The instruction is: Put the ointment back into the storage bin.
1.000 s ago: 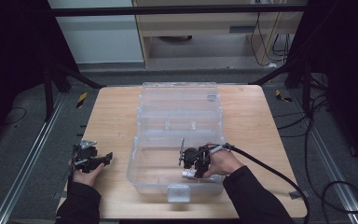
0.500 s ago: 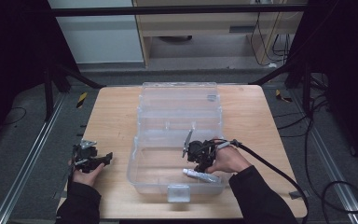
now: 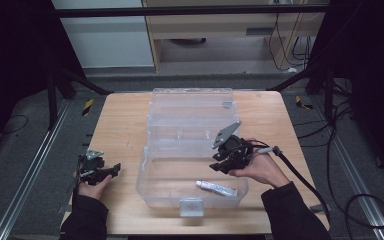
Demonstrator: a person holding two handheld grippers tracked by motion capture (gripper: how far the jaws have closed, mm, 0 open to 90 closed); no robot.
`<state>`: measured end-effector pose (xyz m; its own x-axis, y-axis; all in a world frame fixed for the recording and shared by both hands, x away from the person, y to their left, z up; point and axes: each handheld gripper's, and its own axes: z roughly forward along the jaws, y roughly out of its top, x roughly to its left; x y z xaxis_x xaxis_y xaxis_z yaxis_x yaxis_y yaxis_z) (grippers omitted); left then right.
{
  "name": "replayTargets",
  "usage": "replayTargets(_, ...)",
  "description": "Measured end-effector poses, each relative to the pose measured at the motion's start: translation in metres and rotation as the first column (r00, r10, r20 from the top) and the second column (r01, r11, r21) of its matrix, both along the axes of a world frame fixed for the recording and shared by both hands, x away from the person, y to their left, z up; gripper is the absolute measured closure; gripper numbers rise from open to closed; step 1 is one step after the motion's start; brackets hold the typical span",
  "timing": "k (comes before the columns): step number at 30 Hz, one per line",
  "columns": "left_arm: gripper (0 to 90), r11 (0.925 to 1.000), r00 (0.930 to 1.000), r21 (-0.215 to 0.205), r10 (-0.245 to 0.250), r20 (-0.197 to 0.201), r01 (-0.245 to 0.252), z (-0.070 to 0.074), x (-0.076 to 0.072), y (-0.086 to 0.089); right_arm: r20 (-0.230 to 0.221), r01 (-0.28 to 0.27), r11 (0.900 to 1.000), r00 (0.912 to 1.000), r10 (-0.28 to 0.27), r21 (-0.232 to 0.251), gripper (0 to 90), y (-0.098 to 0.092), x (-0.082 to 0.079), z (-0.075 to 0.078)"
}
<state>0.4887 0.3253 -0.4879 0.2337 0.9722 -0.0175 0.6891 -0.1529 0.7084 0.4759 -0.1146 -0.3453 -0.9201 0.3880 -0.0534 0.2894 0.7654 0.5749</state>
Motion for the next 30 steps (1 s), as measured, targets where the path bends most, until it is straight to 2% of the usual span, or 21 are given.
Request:
replayTargets(1,32.0,1.0000,1.0000,-0.001,0.001,0.001,-0.001,0.000,0.000,0.000,0.027,0.038,0.998,0.9989,-0.039,0.047,62.9,-0.007,-0.001,0.004)
replayTargets(2,32.0,1.0000,1.0000,-0.001,0.001,0.000,-0.001,0.000,0.000,0.000,0.027,0.038,0.998,0.9989,-0.039,0.047,62.9,-0.007,-0.001,0.004)
replayTargets(3,32.7,1.0000,1.0000,-0.003,0.000,0.000,0.000,0.000,0.000,0.000,0.067,0.059,0.993,0.9955,-0.066,0.106,62.0,-0.015,-0.002,0.008)
replayTargets(4,33.0,1.0000,1.0000,-0.003,0.000,0.000,0.000,0.000,0.000,0.000,0.067,0.059,0.993,0.9955,-0.066,0.106,62.0,-0.015,-0.002,0.008)
replayTargets(5,33.2,1.0000,1.0000,0.000,-0.001,-0.001,0.001,0.000,0.000,0.000,0.084,0.086,0.982,0.9913,-0.101,0.170,61.4,-0.023,-0.003,0.011)
replayTargets(6,33.2,1.0000,1.0000,0.000,-0.002,0.000,0.002,0.000,0.000,0.000,0.084,0.086,0.982,0.9913,-0.101,0.170,61.4,-0.023,-0.003,0.011)
replayTargets(7,33.8,1.0000,1.0000,0.000,-0.002,0.000,0.002,0.000,0.000,0.000,0.096,0.119,0.968,0.9849,-0.144,0.222,60.4,-0.031,-0.004,0.014)
replayTargets(9,34.2,1.0000,1.0000,0.000,-0.002,0.001,0.002,0.000,0.000,0.000,0.103,0.131,0.963,0.9820,-0.158,0.236,60.0,-0.034,-0.004,0.015)
replayTargets(11,35.3,1.0000,1.0000,0.002,-0.001,0.007,0.001,0.000,0.000,0.000,0.119,0.179,0.938,0.9679,-0.222,0.296,58.5,-0.049,-0.006,0.018)
replayTargets(12,35.6,1.0000,1.0000,0.002,-0.001,0.007,0.001,0.000,0.000,0.000,0.119,0.179,0.938,0.9679,-0.222,0.296,58.5,-0.049,-0.006,0.018)
replayTargets(13,36.1,1.0000,1.0000,0.005,-0.001,0.009,0.001,0.000,0.000,-0.001,0.122,0.204,0.924,0.9595,-0.254,0.324,57.6,-0.058,-0.007,0.018)
replayTargets(14,36.6,1.0000,1.0000,0.005,-0.001,0.009,0.001,0.000,0.000,-0.001,0.122,0.204,0.924,0.9595,-0.254,0.324,57.6,-0.058,-0.007,0.018)
replayTargets(15,37.6,1.0000,0.9999,0.009,-0.002,0.012,0.002,0.001,-0.001,-0.001,0.130,0.228,0.907,0.9483,-0.289,0.354,55.8,-0.067,-0.009,0.017)
replayTargets(16,38.2,1.0000,0.9999,0.009,-0.002,0.012,0.002,0.001,-0.001,-0.001,0.130,0.228,0.907,0.9483,-0.289,0.354,55.8,-0.067,-0.009,0.017)
replayTargets(18,39.0,1.0000,0.9999,0.006,-0.003,0.015,0.003,0.001,-0.001,-0.001,0.137,0.252,0.891,0.9368,-0.322,0.377,54.0,-0.076,-0.010,0.015)
replayTargets(21,41.2,1.0000,0.9998,0.008,0.001,0.019,-0.002,0.001,-0.001,-0.001,0.142,0.304,0.858,0.9094,-0.391,0.414,51.5,-0.092,-0.011,0.010)
replayTargets(22,41.9,1.0000,0.9998,0.007,0.001,0.020,-0.001,0.001,-0.001,0.000,0.143,0.327,0.839,0.8947,-0.423,0.434,48.4,-0.098,-0.011,0.007)
replayTargets(23,42.8,1.0000,0.9998,0.008,0.001,0.021,-0.001,0.002,-0.001,0.000,0.150,0.362,0.818,0.8711,-0.468,0.447,46.6,-0.108,-0.011,0.003)
replayTargets(24,42.8,1.0000,0.9997,0.009,0.001,0.023,-0.002,0.002,-0.002,-0.001,0.150,0.362,0.818,0.8711,-0.468,0.447,46.6,-0.108,-0.011,0.003)
replayTargets(26,43.1,1.0000,0.9997,0.007,0.000,0.025,0.000,0.002,-0.002,-0.001,0.155,0.403,0.790,0.8406,-0.519,0.462,43.9,-0.120,-0.011,-0.004)
replayTargets(30,44.3,0.9999,0.9992,0.015,-0.004,0.039,0.003,0.003,-0.003,-0.001,0.152,0.456,0.751,0.7989,-0.582,0.478,41.1,-0.138,-0.010,-0.018)
